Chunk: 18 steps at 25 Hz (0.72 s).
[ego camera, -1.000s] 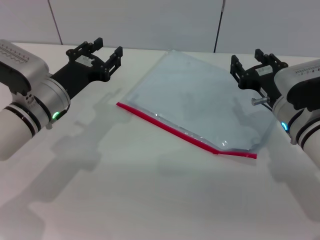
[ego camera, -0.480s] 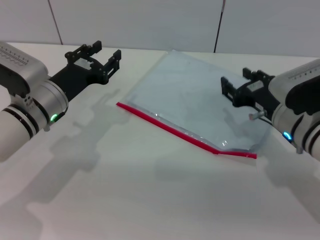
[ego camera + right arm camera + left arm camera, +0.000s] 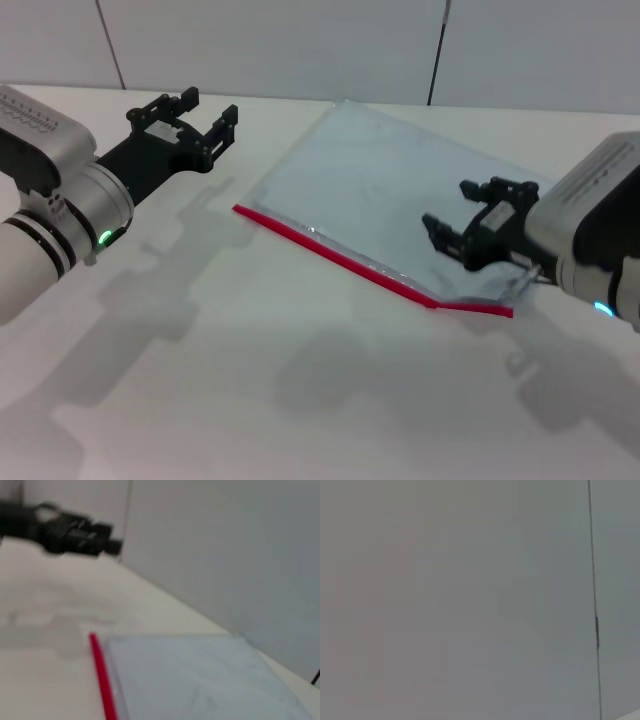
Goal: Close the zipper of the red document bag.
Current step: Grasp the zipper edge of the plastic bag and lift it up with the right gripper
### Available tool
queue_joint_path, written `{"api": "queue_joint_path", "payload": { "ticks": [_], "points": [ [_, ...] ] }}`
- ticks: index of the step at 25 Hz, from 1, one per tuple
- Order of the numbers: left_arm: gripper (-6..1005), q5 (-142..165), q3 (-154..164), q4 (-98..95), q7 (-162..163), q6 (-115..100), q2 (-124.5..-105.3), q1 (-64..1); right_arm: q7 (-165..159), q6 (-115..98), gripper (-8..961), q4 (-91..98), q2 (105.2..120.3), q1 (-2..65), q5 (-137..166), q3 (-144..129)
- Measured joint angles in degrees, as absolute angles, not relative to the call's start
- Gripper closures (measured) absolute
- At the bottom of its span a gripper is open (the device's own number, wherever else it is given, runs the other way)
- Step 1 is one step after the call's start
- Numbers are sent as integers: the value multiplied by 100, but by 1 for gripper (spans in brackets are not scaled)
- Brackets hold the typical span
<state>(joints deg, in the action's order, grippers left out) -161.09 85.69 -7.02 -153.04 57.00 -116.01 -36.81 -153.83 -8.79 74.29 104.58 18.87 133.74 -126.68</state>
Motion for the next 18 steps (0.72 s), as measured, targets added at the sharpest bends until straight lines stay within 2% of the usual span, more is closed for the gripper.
{"api": "queue_joint_path", "payload": {
  "ticks": [5,9,11,18],
  "points": [
    [427,-16109,8569,-690,-15306,5661,-11597,-3683,-14401,-2156,345,8166,10884,1322,13837,-11948],
    [427,-16109,8569,-704,-15310,5576,-11594,-3683,-13476,-3148,346,8346,11376,1085,13966,-11320],
    [427,-16110,8569,-706,-15310,5574,-11593,-3683,-13111,-3595,346,8379,11539,1043,14003,-11098],
    [427,-16110,8569,-700,-15312,5564,-11592,-3683,-12965,-4302,349,8470,11568,1082,14213,-10945]
  ]
}}
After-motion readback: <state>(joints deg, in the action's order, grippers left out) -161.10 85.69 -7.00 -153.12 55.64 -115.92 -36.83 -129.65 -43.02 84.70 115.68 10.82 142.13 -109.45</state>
